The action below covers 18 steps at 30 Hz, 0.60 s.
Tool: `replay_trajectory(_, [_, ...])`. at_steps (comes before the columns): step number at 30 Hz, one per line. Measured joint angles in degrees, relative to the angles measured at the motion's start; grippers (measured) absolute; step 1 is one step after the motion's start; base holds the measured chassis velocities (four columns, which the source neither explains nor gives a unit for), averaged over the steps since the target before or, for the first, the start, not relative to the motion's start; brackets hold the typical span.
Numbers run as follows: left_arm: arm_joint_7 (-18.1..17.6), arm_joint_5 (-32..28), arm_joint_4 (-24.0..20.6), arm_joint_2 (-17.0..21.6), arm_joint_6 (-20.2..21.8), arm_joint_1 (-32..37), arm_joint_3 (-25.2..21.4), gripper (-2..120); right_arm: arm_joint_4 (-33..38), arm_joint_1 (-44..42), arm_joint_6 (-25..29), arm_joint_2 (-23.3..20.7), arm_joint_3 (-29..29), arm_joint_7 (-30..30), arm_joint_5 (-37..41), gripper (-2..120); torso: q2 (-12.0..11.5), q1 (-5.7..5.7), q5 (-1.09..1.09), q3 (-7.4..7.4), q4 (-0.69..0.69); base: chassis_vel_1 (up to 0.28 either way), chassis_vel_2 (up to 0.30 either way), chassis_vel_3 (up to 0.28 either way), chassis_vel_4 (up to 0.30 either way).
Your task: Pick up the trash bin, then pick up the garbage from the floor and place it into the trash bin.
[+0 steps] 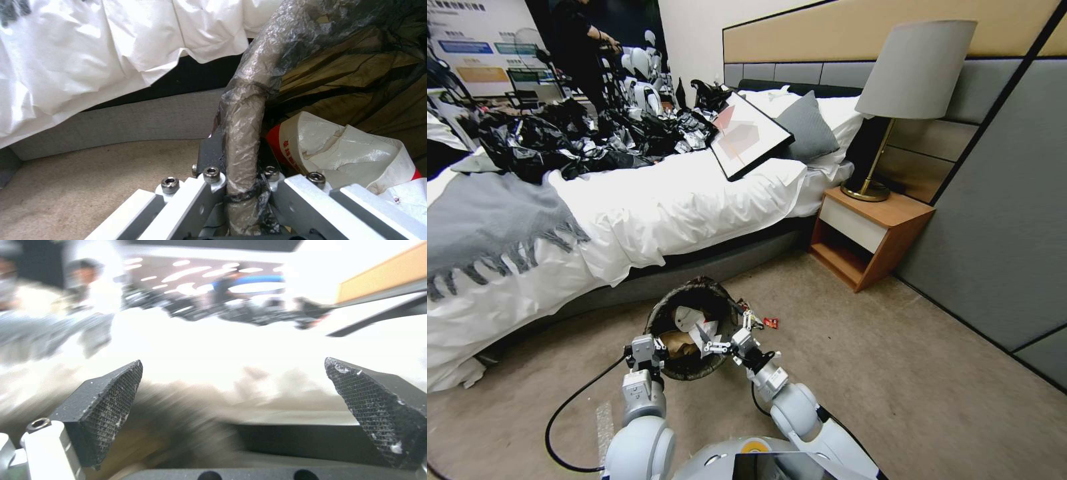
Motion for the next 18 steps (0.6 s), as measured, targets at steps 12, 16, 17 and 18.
replay_trajectory(12, [-0.1,-0.6,-0.2,0.0,-0.6,0.2,-1.3,0,4.3,-13.2,6.5,3.8,11.3,-0.1,-5.0,100,0.0,0.0,0.0,0.0,-0.01,0.0,0.0,0.0,0.0])
replay_trajectory(16, [-0.1,-1.0,-0.5,0.1,-0.6,0.3,-1.9,0,3.3,-15.8,8.9,5.1,14.3,0.1,-5.0,100,0.0,0.0,0.0,0.0,-0.01,0.0,0.0,0.0,0.0])
replay_trajectory(17, [-0.2,-1.1,-0.6,0.2,-0.6,0.3,-2.0,0,3.1,-16.1,9.2,5.2,14.6,0.2,-5.0,100,0.0,0.0,0.0,0.0,-0.01,0.0,0.0,0.0,0.0])
replay_trajectory(18, [-0.2,-1.2,-0.8,0.3,-0.6,0.4,-2.0,0,2.8,-16.6,9.7,5.4,15.2,0.2,-4.8,100,0.0,0.0,0.0,-0.01,0.0,0.0,0.0,0.0,0.0])
